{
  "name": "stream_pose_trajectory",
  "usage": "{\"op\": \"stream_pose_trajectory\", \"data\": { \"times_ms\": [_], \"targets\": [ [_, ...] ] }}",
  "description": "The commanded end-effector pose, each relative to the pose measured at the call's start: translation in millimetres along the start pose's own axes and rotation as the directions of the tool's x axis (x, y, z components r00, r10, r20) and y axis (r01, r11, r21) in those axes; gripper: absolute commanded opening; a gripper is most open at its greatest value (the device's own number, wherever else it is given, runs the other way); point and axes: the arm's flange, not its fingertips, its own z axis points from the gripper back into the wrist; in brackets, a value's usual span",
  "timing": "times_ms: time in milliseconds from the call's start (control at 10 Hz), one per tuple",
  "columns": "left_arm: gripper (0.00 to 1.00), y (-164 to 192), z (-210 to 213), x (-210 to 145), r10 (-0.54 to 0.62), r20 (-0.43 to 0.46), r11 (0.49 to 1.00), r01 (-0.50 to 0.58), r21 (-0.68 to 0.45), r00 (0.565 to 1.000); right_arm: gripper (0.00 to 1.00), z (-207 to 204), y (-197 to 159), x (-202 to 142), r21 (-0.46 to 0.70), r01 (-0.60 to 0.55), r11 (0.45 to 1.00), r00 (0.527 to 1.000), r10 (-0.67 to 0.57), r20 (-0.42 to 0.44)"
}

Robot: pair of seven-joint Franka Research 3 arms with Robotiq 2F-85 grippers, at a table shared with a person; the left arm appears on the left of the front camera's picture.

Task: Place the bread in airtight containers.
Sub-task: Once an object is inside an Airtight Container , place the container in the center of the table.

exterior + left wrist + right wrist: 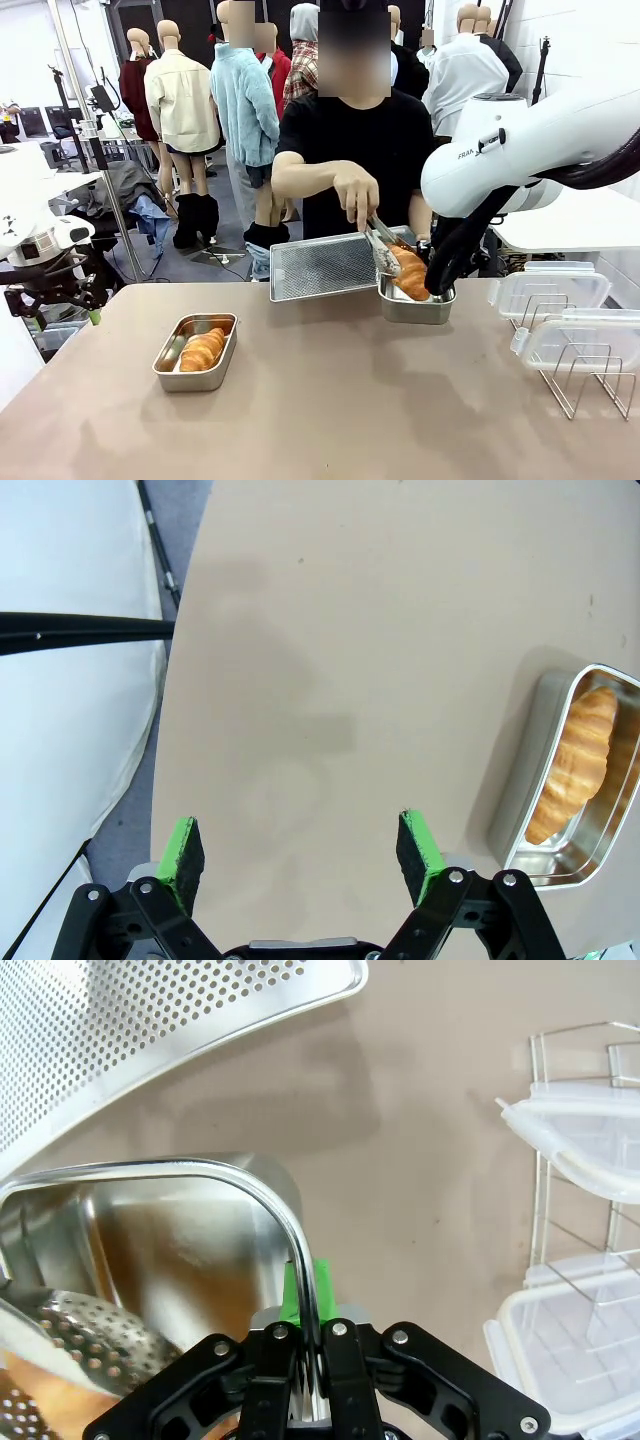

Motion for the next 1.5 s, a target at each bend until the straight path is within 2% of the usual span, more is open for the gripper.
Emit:
{"op": "stream_pose_trajectory", "data": {
  "times_ms": [0, 1400],
  "targets": [
    [1.00, 1.9, 0.0, -1.9, 0.001, -0.001, 1.000, -0.001, -0.002, 1.000, 0.00, 2.0, 0.5, 0.2, 0.019, -0.006, 1.000, 1.000, 0.005, 0.013],
    [1.00, 1.9, 0.0, -1.9, 0.001, -0.001, 1.000, -0.001, -0.002, 1.000, 0.00, 2.0, 0.5, 0.2, 0.019, -0.006, 1.000, 1.000, 0.005, 0.013]
  ]
}}
